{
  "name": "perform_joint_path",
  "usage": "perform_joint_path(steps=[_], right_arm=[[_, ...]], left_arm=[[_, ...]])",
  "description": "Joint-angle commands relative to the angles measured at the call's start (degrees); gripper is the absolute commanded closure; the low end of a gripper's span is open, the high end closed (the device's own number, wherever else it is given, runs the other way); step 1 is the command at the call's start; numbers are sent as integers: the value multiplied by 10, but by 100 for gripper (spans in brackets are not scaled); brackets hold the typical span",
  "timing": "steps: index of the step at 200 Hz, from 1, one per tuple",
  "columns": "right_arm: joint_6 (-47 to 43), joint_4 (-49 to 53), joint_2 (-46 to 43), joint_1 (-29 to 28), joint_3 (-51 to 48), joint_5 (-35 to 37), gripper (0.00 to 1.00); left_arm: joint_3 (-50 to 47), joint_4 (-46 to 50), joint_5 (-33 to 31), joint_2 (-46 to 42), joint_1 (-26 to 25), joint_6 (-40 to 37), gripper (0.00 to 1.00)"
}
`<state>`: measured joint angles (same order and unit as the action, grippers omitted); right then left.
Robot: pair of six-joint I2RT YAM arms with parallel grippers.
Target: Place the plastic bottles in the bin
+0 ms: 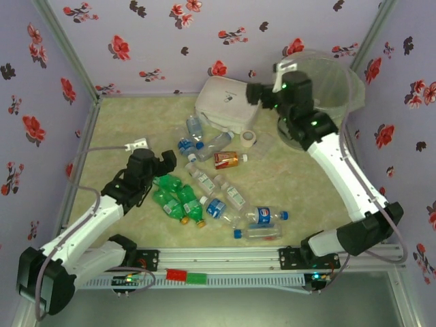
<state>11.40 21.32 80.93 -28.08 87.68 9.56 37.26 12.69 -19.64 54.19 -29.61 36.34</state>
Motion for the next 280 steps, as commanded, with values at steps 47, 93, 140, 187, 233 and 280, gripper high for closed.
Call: perform_joint_path(steps=[47, 93, 140, 187, 233, 280], right_arm=[[116, -104, 72, -110, -151, -63, 0], [141, -91, 124, -136, -169, -63, 0], [147, -89, 118, -137, -186, -47, 0], [148, -96, 111, -136, -200, -39, 0], [157, -108, 103, -137, -218, -34, 0], [158, -107, 104, -137, -223, -33, 0]], left_arm=[[38, 201, -21, -27, 3, 45, 0], [22, 289, 40, -40, 3, 143, 0], [-26, 275, 122, -39, -36, 296, 0], [-45, 276, 122, -25, -113, 357, 0], [-83, 240, 129, 3, -155, 398, 1], [-108, 195, 129, 33, -159, 392, 11]])
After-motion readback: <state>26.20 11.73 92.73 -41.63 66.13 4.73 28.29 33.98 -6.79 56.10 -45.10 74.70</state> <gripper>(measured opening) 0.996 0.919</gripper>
